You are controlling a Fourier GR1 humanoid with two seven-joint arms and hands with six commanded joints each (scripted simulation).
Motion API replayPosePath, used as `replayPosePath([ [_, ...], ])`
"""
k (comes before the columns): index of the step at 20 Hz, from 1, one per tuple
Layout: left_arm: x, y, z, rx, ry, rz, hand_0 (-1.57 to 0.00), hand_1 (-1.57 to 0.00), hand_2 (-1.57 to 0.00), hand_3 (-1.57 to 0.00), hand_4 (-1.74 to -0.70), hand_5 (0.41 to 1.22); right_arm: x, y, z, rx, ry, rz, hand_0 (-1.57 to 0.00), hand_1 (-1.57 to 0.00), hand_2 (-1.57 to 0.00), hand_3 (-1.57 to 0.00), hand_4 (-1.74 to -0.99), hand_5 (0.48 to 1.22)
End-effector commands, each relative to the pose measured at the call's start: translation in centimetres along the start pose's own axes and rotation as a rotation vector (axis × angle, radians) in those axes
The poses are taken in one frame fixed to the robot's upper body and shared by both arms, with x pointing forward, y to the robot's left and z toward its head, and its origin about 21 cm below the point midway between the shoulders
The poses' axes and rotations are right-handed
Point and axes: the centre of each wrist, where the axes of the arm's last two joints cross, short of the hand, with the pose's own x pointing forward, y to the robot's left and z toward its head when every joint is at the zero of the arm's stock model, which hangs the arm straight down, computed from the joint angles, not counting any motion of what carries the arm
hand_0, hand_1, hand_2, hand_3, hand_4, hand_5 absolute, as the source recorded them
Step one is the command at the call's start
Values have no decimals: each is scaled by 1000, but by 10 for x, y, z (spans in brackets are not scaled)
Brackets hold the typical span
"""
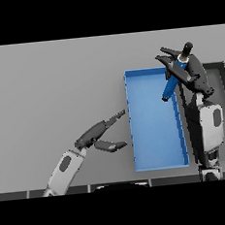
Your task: Pick up the blue pipe and place it into the blue bin.
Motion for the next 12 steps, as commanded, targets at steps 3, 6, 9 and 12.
replayPosePath([
  [3,-3,-1,0,6,6,7,1,1,1,1,-868,481,-36,-10,10,-86,131,-11,-1571,-1571,-1571,-1571,-1499,1221],
  [6,-2,0,0,6,7,8,1,1,1,1,-877,479,-69,-17,22,-171,270,-38,-1571,-1571,-1571,-1571,-1499,1221],
  [9,-2,-1,0,0,2,7,1,1,1,1,-881,476,-89,-23,35,-202,417,-36,-1571,-1571,-1571,-820,-1617,1221],
  [12,-1,-4,-2,3,4,6,1,1,1,1,-886,483,-108,-19,48,-225,551,-8,-1571,-1571,-1571,-808,-1617,1199],
])
